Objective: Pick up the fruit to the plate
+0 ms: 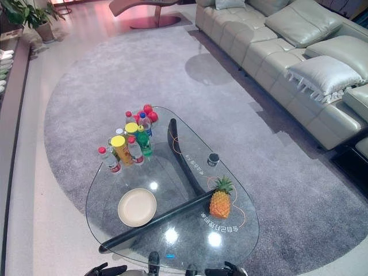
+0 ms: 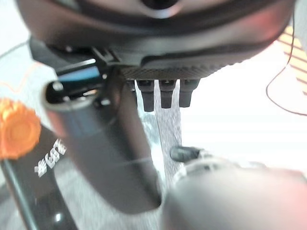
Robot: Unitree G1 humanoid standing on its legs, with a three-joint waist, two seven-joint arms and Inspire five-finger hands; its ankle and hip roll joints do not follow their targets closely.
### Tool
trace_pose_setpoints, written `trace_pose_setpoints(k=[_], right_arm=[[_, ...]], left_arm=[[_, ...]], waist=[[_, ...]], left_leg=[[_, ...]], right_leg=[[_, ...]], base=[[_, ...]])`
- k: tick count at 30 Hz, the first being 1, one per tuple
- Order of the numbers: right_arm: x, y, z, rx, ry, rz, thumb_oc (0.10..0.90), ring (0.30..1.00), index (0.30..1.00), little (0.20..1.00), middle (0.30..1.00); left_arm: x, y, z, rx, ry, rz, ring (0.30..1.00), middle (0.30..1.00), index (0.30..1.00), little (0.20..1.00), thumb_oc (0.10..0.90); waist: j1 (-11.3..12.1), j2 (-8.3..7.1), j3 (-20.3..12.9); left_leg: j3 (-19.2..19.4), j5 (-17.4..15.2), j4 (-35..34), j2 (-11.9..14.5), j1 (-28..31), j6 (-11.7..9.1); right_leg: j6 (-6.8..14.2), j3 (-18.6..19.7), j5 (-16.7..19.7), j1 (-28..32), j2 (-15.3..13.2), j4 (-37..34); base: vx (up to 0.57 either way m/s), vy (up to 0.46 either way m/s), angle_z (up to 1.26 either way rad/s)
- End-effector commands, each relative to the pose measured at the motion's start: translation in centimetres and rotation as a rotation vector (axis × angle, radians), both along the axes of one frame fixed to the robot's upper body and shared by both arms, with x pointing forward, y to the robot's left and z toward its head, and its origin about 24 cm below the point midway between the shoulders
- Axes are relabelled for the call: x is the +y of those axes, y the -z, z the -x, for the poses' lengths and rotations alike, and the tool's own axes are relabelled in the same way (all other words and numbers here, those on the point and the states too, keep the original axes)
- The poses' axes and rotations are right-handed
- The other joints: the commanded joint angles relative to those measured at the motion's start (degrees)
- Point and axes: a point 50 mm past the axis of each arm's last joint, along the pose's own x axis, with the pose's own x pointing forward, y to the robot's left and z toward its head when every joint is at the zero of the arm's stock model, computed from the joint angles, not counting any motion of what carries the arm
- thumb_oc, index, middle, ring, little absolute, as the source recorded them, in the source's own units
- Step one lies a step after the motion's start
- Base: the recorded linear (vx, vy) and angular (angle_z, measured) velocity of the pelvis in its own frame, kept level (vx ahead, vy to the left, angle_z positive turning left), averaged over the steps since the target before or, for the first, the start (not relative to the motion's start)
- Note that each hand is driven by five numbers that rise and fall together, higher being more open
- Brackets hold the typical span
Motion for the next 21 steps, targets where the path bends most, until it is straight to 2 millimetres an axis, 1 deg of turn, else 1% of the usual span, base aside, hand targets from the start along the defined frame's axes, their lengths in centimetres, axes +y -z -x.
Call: trace_pose_setpoints(k=[1, 3, 6, 9, 13, 15, 16, 17, 20, 21], right_arm=[[-1.9, -1.0, -1.7, -0.092, 0.113, 0.101, 0.8, 0.9, 0.9, 0.9, 0.9], [-2.4, -1.8, -3.4, -0.177, 0.157, 0.135, 0.8, 0.9, 0.9, 0.9, 0.9], [-3.0, -2.8, -5.1, -0.285, 0.245, 0.154, 0.8, 0.9, 0.9, 0.9, 0.9], [-3.7, -4.0, -6.6, -0.389, 0.321, 0.17, 0.8, 0.9, 0.9, 0.9, 0.9], [-4.1, -5.3, -8.0, -0.483, 0.353, 0.2, 0.8, 0.9, 0.9, 0.9, 0.9], [-4.5, -7.0, -9.7, -0.588, 0.401, 0.225, 0.8, 0.9, 0.9, 0.9, 0.9], [-4.5, -7.6, -10.1, -0.621, 0.411, 0.235, 0.8, 0.9, 0.9, 0.9, 0.9], [-4.6, -8.6, -10.9, -0.671, 0.413, 0.261, 0.8, 0.9, 0.9, 0.9, 0.9], [-4.6, -10.4, -12.1, -0.772, 0.432, 0.281, 0.8, 0.9, 0.9, 0.9, 0.9], [-4.4, -11.7, -13.0, -0.835, 0.436, 0.286, 0.8, 0.9, 0.9, 0.9, 0.9]], left_arm=[[-1.0, 0.0, -1.0, 0.0, -0.024, -0.011, 0.9, 0.9, 0.9, 0.9, 0.8], [-0.7, -0.3, -1.8, -0.019, -0.03, -0.023, 0.9, 0.9, 0.9, 0.9, 0.8], [0.0, -0.6, -2.4, -0.047, -0.044, -0.062, 0.9, 0.9, 0.9, 0.9, 0.8], [0.7, -0.8, -2.4, -0.059, -0.056, -0.097, 0.9, 0.9, 0.9, 0.9, 0.8], [1.3, -0.9, -2.2, -0.071, -0.061, -0.114, 0.9, 0.9, 0.9, 0.9, 0.8], [1.9, -1.1, -2.0, -0.084, -0.064, -0.128, 0.9, 0.9, 0.9, 0.9, 0.8], [2.1, -1.1, -1.9, -0.087, -0.069, -0.132, 0.9, 0.9, 0.9, 0.9, 0.8], [2.3, -1.2, -1.9, -0.096, -0.078, -0.137, 0.9, 0.9, 0.9, 0.9, 0.8], [2.6, -1.4, -1.9, -0.117, -0.084, -0.142, 0.9, 0.9, 0.9, 0.9, 0.8], [2.6, -1.4, -2.0, -0.13, -0.089, -0.142, 0.9, 0.9, 0.9, 0.9, 0.8]], waist=[[0.79, -1.9, 2.32], [0.92, -2.27, 3.7], [1.17, -2.64, 5.08], [1.4, -2.99, 6.17], [1.52, -3.3, 7.27], [1.6, -3.67, 8.47], [1.55, -3.81, 8.78], [1.43, -4.01, 9.22], [1.22, -4.15, 10.21], [1.06, -4.16, 10.91]], left_leg=[[2.67, -2.2, 5.2, 0.6, -0.06, 0.38], [2.72, -2.35, 6.65, 0.58, -1.64, 0.43], [2.78, -2.58, 8.03, 0.55, -2.9, 0.56], [3.08, -2.99, 9.39, 0.45, -4.04, 0.85], [3.2, -3.32, 11.05, 0.46, -5.51, 1.08], [2.71, -3.62, 12.65, 0.52, -6.87, 1.31], [2.58, -3.75, 13.18, 0.55, -7.24, 1.38], [2.49, -3.96, 13.95, 0.55, -7.84, 1.5], [2.48, -4.2, 15.37, 0.54, -9.21, 1.68], [2.47, -4.31, 16.18, 0.53, -10.16, 1.77]], right_leg=[[2.47, 0.16, 10.27, -6.17, -3.59, 1.38], [2.31, 0.24, 10.26, -7.35, -3.49, 2.21], [2.13, 0.14, 10.22, -8.15, -3.3, 3.0], [2.06, -0.18, 10.0, -8.91, -3.15, 4.01], [2.07, -0.51, 9.68, -9.91, -3.13, 5.48], [2.07, -0.73, 9.36, -11.02, -3.17, 7.24], [2.11, -0.76, 9.29, -11.35, -3.22, 7.72], [2.17, -0.78, 9.2, -11.84, -3.32, 8.35], [2.26, -0.98, 9.12, -13.16, -3.56, 9.67], [2.34, -1.06, 9.08, -14.09, -3.69, 10.48]], base=[[-0.06, -0.031, 0.0], [-0.08, -0.042, 0.01], [-0.04, -0.047, 0.01], [-0.02, -0.052, 0.0], [-0.03, -0.042, 0.0], [-0.03, -0.058, 0.0], [-0.01, -0.04, -0.01], [0.0, 0.0, 0.0], [-0.04, -0.006, 0.0], [-0.06, 0.01, 0.0]])
